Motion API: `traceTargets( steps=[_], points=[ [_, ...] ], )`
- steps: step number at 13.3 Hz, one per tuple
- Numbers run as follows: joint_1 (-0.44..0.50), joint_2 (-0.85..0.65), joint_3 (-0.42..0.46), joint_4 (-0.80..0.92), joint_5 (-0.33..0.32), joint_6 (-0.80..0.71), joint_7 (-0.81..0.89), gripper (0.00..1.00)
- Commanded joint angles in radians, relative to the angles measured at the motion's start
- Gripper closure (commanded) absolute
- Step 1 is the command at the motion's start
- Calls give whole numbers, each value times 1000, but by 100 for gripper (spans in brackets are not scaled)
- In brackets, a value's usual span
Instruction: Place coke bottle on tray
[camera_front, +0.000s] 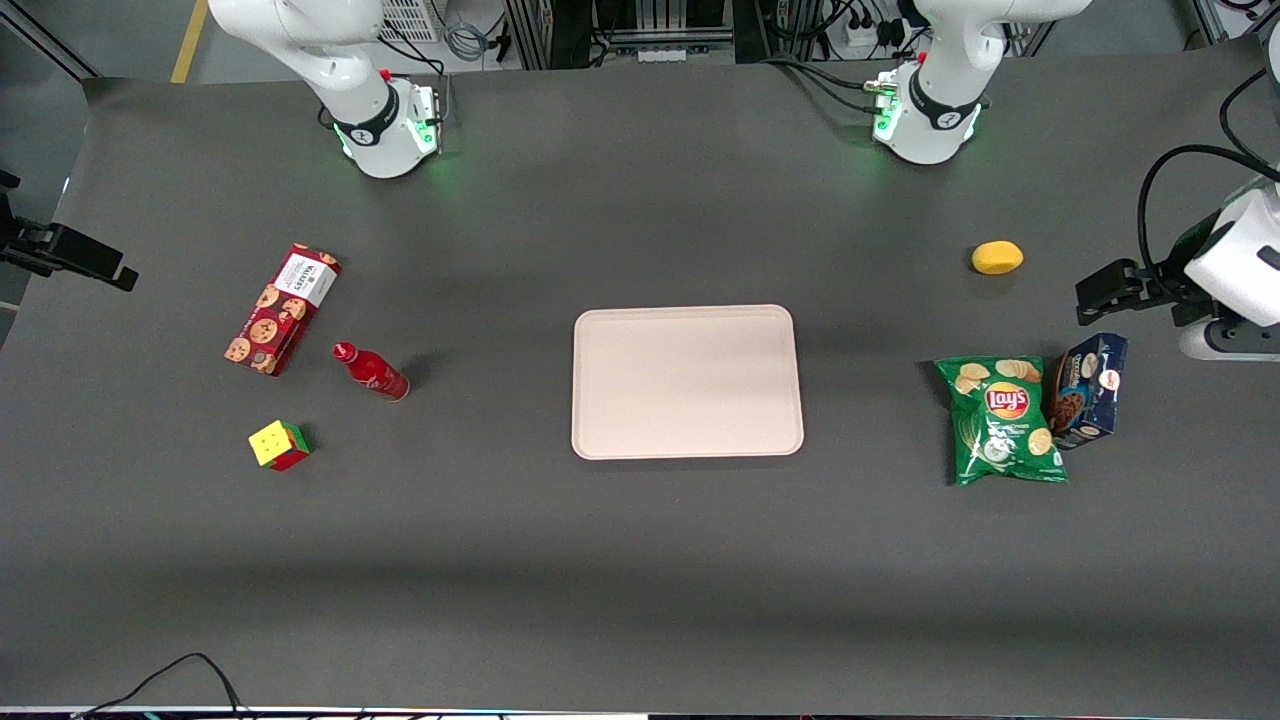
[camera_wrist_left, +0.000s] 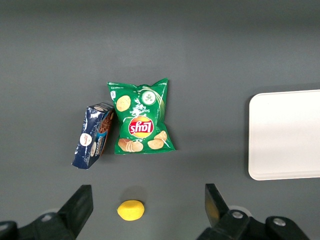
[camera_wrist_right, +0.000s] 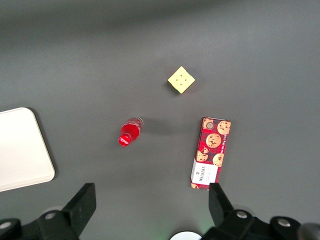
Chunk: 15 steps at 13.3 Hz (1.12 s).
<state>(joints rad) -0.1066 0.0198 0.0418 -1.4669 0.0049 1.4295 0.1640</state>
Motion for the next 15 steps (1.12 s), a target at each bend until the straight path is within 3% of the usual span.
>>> traceTargets(
  steps=[1, 15],
  points=[
    [-15, 0, 3, 11, 26, -15, 3, 0],
    [-7, -3, 3, 8, 17, -44, -6, 0]
  ],
)
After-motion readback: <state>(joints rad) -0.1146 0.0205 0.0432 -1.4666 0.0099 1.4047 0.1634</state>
